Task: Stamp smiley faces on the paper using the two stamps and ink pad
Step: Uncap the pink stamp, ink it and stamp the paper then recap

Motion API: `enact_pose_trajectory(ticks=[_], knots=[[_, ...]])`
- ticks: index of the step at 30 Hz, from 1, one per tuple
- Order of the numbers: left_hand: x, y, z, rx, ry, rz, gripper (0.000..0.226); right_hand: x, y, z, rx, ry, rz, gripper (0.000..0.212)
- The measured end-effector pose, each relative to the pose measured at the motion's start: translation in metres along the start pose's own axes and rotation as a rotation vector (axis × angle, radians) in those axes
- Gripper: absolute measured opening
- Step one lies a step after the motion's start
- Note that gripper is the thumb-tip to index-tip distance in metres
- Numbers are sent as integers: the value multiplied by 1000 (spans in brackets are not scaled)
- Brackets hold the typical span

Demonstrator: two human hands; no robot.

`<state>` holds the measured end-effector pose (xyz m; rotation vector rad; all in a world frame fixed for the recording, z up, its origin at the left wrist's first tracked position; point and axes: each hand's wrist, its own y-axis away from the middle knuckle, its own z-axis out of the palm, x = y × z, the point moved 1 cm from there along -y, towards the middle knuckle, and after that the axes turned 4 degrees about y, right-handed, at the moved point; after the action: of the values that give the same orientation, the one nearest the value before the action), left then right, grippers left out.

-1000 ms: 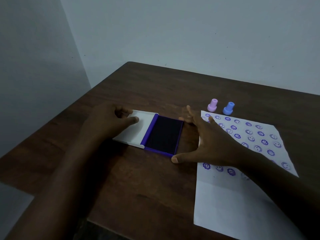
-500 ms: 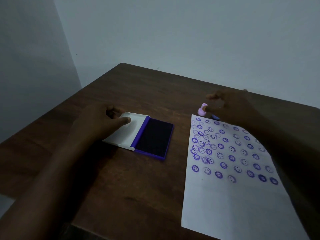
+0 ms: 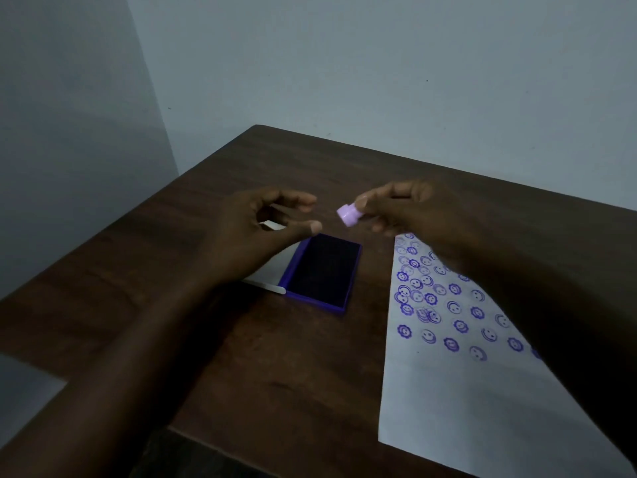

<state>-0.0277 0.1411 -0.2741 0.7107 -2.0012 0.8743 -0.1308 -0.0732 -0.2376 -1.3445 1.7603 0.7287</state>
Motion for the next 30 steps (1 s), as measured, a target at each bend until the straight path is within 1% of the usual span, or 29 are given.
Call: enact_pose_trajectory(ticks=[2,4,8,12,16,18,19,21,23,25,28,30], knots=[[1,0,1,1,54,25,44,-4,4,14,-27,-120,11,27],[1,1,2,13,94,59,49,-6,5,25,-23,-205,31,28],[1,2,2,48,125,109,42,-4,4,32,-34,-281,61,27],[2,2,0,38,214,89,43,-3,6,32,-41,-350,40,22],[2,1,-2,31,208,39,41,-3,7,28,-8,-409,36,21],[1,0,-4,44,199,11,39,-2,6,25,30,-356,34,21],[0,-1,-5,49,198,-4,39,-1,6,24,54,-291,23,23],[-3,-2,-7,51,206,-37,38,0,7,23,93,-94,-24,30],[-5,-2,-9,51,218,-76,35,-1,9,24,97,135,-65,29],[-7,-3,-10,61,231,-103,33,-2,9,29,65,293,-69,27],[-8,-3,-10,78,234,-115,32,-1,7,37,20,368,-57,25],[-9,-3,-10,82,232,-123,32,0,6,40,9,411,-67,19]])
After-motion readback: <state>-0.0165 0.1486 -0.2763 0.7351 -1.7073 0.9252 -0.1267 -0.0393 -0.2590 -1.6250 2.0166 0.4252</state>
